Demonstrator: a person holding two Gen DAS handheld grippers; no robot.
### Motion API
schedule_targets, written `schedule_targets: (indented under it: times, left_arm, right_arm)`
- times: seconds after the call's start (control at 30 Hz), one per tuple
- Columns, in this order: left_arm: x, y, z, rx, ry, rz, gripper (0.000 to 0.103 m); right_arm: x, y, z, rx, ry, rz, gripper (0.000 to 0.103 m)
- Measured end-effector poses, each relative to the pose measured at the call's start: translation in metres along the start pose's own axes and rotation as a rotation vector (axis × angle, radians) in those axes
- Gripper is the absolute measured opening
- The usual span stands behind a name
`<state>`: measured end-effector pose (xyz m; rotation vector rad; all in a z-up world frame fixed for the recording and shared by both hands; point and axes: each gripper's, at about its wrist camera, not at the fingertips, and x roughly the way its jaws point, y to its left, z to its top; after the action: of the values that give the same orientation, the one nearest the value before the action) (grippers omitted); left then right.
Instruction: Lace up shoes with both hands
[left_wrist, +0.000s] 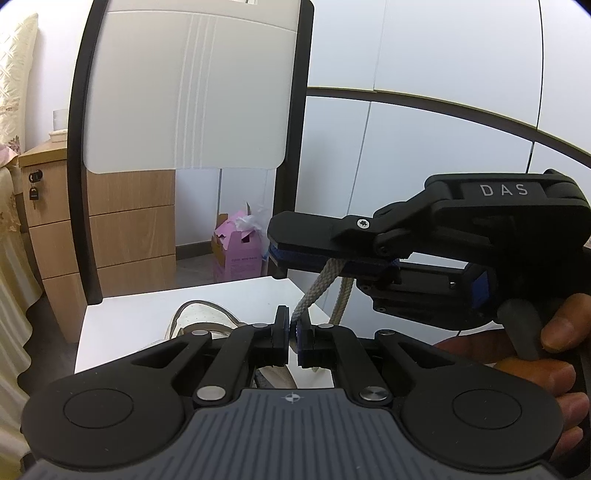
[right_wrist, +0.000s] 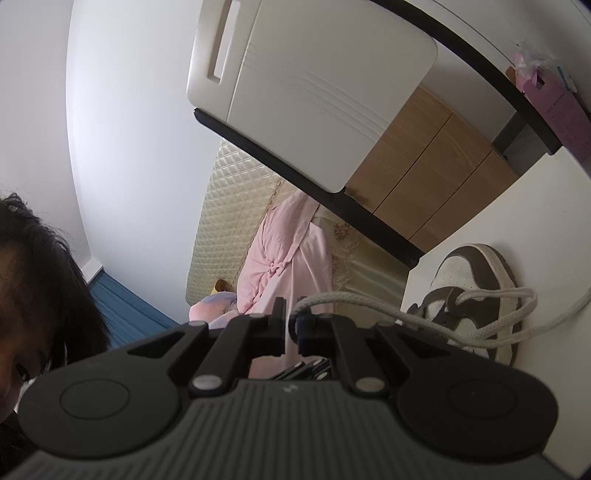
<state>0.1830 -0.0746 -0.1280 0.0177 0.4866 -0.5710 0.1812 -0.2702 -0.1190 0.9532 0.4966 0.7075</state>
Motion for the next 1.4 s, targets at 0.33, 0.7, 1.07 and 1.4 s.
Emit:
schedule_targets:
  times: [0.33, 0.7, 1.07, 1.4]
  left_arm:
    - [0.002, -0.013, -0.004, 0.075, 0.052, -0.032, 0.003]
    - [0.005, -0.019, -0.015, 0.120, 0.109, -0.047, 0.003]
    - [0.011, -0.025, -0.032, 0.156, 0.160, -0.035, 0.003]
    - [0.024, -0.030, -0.037, 0.176, 0.205, -0.043, 0.003]
  right_arm:
    - [0.000, -0.009, 0.007, -0.011, -0.046, -0.063, 0.008]
    - [-0.013, -0.020, 0.034, -0.037, -0.202, -0.182, 0.004]
    - [-0.021, -0.013, 0.023, -0.050, -0.215, -0.256, 0.004]
    - [-0.013, -0.013, 0.042, -0.067, -0.207, -0.296, 0.004]
